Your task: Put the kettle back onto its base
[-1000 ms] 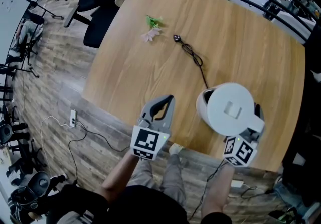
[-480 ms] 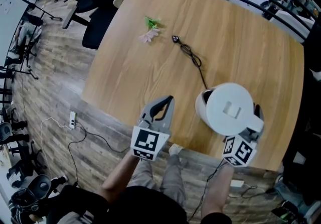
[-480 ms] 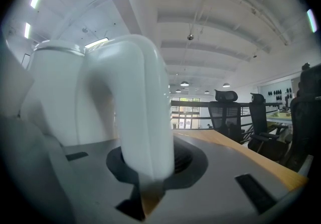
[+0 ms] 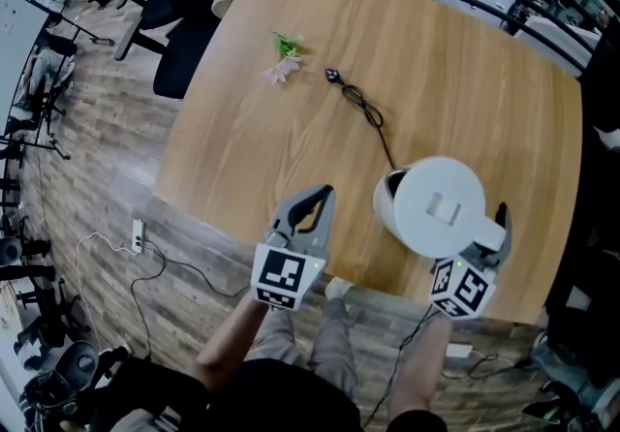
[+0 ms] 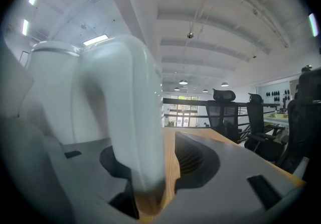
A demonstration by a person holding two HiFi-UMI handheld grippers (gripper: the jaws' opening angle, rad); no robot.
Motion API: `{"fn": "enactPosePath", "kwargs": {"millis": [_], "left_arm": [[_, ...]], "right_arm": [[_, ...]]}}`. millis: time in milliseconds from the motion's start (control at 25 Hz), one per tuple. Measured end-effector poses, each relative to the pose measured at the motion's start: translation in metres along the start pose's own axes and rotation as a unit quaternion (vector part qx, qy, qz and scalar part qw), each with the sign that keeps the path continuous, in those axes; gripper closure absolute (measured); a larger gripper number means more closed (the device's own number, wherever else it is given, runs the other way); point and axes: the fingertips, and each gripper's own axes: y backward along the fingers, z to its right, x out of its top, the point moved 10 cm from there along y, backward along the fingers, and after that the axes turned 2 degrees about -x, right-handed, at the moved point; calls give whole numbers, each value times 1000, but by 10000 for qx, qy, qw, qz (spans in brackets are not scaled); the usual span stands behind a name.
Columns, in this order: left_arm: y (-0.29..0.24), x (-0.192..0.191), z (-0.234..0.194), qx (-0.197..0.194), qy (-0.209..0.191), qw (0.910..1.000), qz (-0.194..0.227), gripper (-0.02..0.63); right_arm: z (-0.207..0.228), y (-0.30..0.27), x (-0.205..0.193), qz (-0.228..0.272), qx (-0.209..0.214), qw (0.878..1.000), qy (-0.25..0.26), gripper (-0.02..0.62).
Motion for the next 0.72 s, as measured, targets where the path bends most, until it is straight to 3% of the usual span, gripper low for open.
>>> {"fn": "enactPosePath", "kwargs": {"millis": [720], "left_arm": [[3, -5, -2, -123, -68, 9999, -14, 606]], "right_arm": [[-4, 14, -10, -105, -356, 9993, -100, 364]]}}
